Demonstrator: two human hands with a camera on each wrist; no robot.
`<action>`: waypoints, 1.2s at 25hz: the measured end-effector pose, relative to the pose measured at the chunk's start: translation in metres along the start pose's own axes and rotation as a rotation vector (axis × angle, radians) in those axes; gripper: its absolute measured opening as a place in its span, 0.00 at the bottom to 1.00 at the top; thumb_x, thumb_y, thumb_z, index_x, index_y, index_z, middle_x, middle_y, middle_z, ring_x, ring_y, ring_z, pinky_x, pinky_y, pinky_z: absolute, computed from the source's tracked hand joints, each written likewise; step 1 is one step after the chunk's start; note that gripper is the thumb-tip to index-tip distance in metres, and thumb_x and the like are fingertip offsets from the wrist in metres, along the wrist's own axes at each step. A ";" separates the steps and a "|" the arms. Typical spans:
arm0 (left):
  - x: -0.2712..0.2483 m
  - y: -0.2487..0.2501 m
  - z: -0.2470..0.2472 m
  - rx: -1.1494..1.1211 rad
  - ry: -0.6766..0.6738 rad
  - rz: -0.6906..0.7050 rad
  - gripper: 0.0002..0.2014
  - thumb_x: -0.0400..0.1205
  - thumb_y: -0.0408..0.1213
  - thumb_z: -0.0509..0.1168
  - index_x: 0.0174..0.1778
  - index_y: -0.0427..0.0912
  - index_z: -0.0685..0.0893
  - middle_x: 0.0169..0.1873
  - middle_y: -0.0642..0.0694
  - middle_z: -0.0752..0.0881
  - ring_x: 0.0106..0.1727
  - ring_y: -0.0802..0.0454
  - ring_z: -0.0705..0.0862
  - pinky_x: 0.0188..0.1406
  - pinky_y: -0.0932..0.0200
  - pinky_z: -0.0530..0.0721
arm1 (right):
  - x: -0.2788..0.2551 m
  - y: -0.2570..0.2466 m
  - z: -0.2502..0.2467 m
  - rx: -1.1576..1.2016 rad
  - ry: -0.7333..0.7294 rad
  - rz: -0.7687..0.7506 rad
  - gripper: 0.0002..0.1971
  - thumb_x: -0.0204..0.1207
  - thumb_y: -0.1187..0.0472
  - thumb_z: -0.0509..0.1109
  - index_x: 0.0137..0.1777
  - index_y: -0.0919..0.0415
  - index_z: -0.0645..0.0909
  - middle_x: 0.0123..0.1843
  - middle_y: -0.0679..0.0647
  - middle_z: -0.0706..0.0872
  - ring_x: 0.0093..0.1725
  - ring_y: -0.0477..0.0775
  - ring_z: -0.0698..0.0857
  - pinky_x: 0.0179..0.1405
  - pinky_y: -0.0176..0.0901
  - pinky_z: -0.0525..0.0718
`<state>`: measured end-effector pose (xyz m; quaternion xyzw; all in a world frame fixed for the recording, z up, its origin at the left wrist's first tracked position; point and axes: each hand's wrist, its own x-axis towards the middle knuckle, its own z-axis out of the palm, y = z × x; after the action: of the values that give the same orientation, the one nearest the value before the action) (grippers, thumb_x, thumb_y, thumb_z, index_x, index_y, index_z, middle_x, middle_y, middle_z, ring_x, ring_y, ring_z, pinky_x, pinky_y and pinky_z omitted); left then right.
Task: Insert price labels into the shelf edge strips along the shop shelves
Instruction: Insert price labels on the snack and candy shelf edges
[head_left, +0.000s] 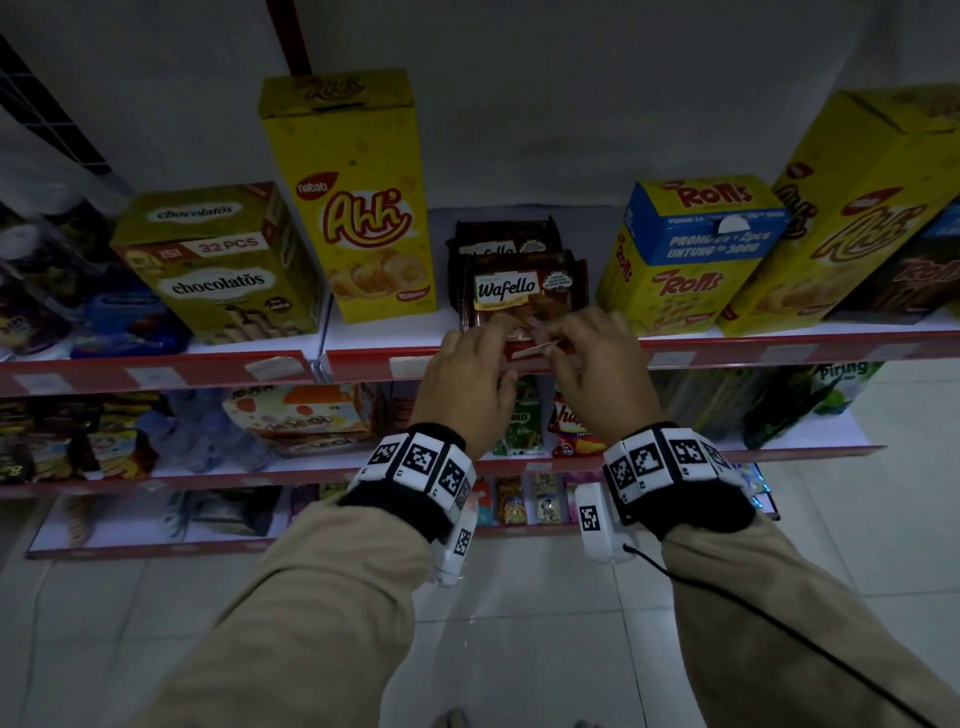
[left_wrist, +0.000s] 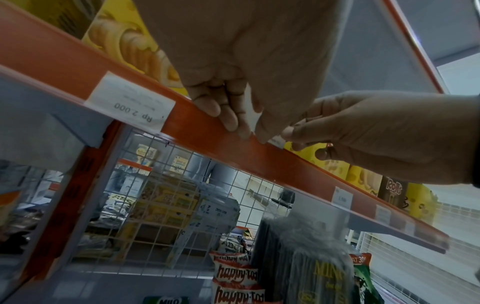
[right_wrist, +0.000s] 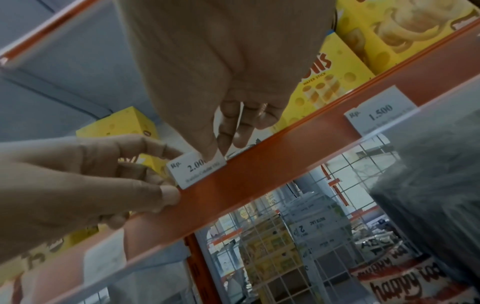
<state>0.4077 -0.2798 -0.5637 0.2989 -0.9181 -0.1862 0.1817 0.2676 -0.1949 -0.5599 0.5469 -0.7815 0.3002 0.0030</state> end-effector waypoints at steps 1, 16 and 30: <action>0.001 0.000 0.001 0.077 -0.009 0.011 0.19 0.81 0.37 0.62 0.69 0.41 0.74 0.59 0.41 0.79 0.60 0.41 0.72 0.58 0.48 0.74 | -0.001 0.001 0.000 -0.028 -0.012 -0.013 0.07 0.77 0.64 0.67 0.54 0.61 0.83 0.53 0.59 0.82 0.56 0.62 0.75 0.53 0.53 0.73; 0.000 -0.002 0.007 0.244 -0.020 0.047 0.14 0.81 0.40 0.61 0.60 0.42 0.82 0.57 0.42 0.79 0.59 0.42 0.74 0.57 0.49 0.75 | -0.009 0.012 -0.001 -0.233 -0.080 -0.038 0.08 0.79 0.62 0.67 0.53 0.63 0.84 0.53 0.61 0.82 0.55 0.64 0.76 0.47 0.55 0.79; -0.006 -0.002 0.007 0.154 0.065 0.067 0.13 0.78 0.34 0.65 0.58 0.38 0.82 0.52 0.40 0.82 0.54 0.39 0.77 0.50 0.45 0.78 | -0.015 0.013 0.004 -0.241 -0.001 -0.067 0.14 0.71 0.68 0.70 0.56 0.64 0.83 0.53 0.64 0.82 0.54 0.67 0.77 0.45 0.53 0.79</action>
<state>0.4106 -0.2758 -0.5716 0.2872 -0.9328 -0.0991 0.1939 0.2636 -0.1808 -0.5749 0.5686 -0.7932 0.2037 0.0781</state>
